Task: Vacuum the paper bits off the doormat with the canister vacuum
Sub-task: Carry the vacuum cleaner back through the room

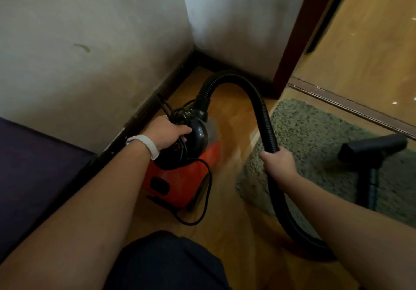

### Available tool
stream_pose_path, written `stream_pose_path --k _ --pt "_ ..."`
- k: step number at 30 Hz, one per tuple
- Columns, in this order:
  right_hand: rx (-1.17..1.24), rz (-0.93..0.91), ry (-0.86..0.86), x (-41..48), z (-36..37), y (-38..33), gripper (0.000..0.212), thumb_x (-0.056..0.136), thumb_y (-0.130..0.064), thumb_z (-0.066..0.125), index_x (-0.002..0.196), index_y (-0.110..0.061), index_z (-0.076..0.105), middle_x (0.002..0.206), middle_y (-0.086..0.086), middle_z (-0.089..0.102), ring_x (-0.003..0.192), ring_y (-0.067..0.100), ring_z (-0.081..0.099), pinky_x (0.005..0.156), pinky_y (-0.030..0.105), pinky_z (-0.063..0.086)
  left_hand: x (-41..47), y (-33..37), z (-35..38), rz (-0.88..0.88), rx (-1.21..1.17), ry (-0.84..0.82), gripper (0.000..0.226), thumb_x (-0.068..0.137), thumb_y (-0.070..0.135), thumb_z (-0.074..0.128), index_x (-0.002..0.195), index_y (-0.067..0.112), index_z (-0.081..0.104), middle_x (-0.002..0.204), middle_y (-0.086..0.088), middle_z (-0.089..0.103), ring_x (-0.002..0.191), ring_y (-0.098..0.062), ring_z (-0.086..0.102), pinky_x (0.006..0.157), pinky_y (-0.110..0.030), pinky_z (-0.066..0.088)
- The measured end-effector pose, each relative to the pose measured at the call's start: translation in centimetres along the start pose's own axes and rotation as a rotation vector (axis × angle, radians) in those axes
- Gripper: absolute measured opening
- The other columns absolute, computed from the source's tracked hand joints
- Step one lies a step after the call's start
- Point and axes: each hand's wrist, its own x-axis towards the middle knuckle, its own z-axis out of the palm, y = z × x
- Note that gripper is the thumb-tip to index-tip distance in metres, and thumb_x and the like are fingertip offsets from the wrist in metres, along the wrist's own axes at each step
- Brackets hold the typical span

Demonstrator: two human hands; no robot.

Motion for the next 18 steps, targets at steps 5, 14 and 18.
stream_pose_path --k 5,14,18 --pt "-0.012 -0.182 -0.196 -2.6 -1.5 -3.6 0.035 0.084 -0.011 0.069 0.114 -0.016 0.053 0.090 0.007 0.062 0.073 0.022 0.064 0.058 0.030 0.051 -1.3 0.1 1.2 0.023 0.038 0.119 0.017 0.087 0.017 0.065 0.100 0.014 0.055 0.081 -0.001 0.060 0.072 -0.016 0.056 0.060 -0.028 0.043" --pt "-0.032 -0.245 -0.392 -8.4 -7.6 -7.6 0.018 0.095 -0.029 0.062 0.109 -0.026 0.051 0.079 0.012 0.057 0.058 0.023 0.059 0.052 0.035 0.055 -6.0 3.7 1.5 0.040 -0.025 0.258 0.015 0.085 0.022 0.066 0.087 0.019 0.052 0.076 0.000 0.057 0.069 -0.016 0.055 0.067 -0.030 0.042" --pt "-0.047 -0.258 -0.195 -13.2 -13.1 -12.6 0.012 0.096 -0.029 0.060 0.106 -0.026 0.056 0.075 0.008 0.058 0.055 0.019 0.057 0.045 0.026 0.050 -12.7 9.3 -0.3 0.047 -0.094 0.272 0.014 0.085 0.025 0.067 0.095 0.020 0.059 0.077 0.004 0.062 0.066 -0.006 0.054 0.053 -0.022 0.037"
